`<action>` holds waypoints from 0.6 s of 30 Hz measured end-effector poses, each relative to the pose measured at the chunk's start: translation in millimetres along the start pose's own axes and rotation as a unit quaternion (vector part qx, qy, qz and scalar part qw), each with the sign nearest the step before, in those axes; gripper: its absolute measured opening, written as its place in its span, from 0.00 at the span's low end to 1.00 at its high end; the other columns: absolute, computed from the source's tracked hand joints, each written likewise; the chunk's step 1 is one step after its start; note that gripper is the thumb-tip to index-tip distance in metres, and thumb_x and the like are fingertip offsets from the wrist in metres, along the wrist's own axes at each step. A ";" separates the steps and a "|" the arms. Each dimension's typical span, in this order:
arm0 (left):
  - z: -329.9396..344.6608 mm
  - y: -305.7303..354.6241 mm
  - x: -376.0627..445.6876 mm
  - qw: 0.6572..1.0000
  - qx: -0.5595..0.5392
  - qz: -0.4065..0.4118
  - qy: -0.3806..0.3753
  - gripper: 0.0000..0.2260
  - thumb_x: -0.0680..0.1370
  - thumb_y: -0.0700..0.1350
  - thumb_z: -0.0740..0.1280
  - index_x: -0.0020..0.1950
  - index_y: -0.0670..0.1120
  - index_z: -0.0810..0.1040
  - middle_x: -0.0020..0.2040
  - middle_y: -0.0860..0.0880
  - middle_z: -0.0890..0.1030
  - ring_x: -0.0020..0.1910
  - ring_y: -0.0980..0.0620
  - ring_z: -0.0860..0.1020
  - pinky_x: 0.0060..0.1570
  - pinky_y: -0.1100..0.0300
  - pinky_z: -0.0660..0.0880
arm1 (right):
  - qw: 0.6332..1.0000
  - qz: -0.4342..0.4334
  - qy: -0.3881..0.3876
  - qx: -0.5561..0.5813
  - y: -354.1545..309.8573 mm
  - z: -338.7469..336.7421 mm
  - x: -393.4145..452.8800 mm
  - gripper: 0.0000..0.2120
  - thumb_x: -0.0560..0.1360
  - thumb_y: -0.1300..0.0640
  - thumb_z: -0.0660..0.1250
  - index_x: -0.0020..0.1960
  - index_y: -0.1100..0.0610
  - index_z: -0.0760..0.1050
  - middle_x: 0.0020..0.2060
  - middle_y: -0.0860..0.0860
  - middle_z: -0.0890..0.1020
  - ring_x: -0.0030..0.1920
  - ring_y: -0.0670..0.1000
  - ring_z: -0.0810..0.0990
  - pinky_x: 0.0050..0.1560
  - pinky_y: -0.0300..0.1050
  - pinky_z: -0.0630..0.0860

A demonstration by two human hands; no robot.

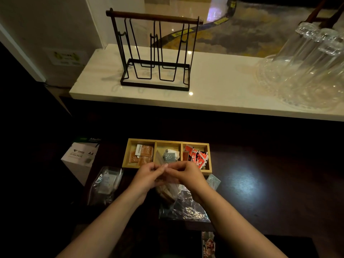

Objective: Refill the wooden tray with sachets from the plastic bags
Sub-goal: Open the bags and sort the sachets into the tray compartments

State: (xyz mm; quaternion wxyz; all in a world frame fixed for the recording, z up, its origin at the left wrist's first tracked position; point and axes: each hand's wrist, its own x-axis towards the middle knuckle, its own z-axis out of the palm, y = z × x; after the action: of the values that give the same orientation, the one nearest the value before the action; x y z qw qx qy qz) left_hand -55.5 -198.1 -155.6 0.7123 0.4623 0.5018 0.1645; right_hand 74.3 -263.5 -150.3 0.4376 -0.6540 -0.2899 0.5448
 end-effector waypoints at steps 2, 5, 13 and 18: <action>1.2 -0.7 -0.1 1.000 -0.019 0.002 -0.001 0.08 0.76 0.45 0.67 0.45 0.40 0.78 0.41 0.46 0.82 0.41 0.52 0.83 0.39 0.61 0.79 | 0.999 0.024 -0.007 0.046 0.6 1.1 -0.2 0.09 0.74 0.60 0.69 0.52 0.62 0.82 0.48 0.58 0.85 0.49 0.55 0.84 0.53 0.52 0.81; 2.0 -1.6 0.7 0.999 -0.040 -0.002 0.002 0.08 0.76 0.46 0.67 0.43 0.41 0.77 0.40 0.46 0.82 0.41 0.51 0.82 0.42 0.57 0.80 | 0.995 0.046 -0.010 0.083 -1.1 2.3 -1.3 0.08 0.75 0.62 0.67 0.51 0.63 0.81 0.48 0.60 0.85 0.47 0.54 0.84 0.48 0.44 0.82; 2.9 -1.5 1.9 1.000 -0.006 0.005 0.017 0.09 0.76 0.47 0.67 0.45 0.42 0.78 0.44 0.45 0.83 0.47 0.48 0.82 0.44 0.57 0.79 | 0.999 0.034 -0.013 0.036 -7.3 1.7 -1.2 0.06 0.73 0.61 0.70 0.49 0.60 0.81 0.47 0.57 0.85 0.49 0.55 0.84 0.52 0.51 0.81; 3.7 0.7 1.4 1.000 -0.013 0.000 0.010 0.08 0.76 0.47 0.67 0.44 0.43 0.77 0.44 0.45 0.82 0.46 0.49 0.82 0.42 0.59 0.78 | 0.998 0.031 -0.012 0.045 -7.1 -0.1 -0.1 0.06 0.74 0.62 0.69 0.49 0.59 0.81 0.46 0.56 0.85 0.48 0.52 0.85 0.50 0.45 0.82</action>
State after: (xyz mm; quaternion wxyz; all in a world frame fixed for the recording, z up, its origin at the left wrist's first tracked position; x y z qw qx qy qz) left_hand -51.5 -198.6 -155.5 0.7133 0.4513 0.5065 0.1759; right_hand 75.0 -260.3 -143.9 0.4465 -0.6358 -0.2498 0.5780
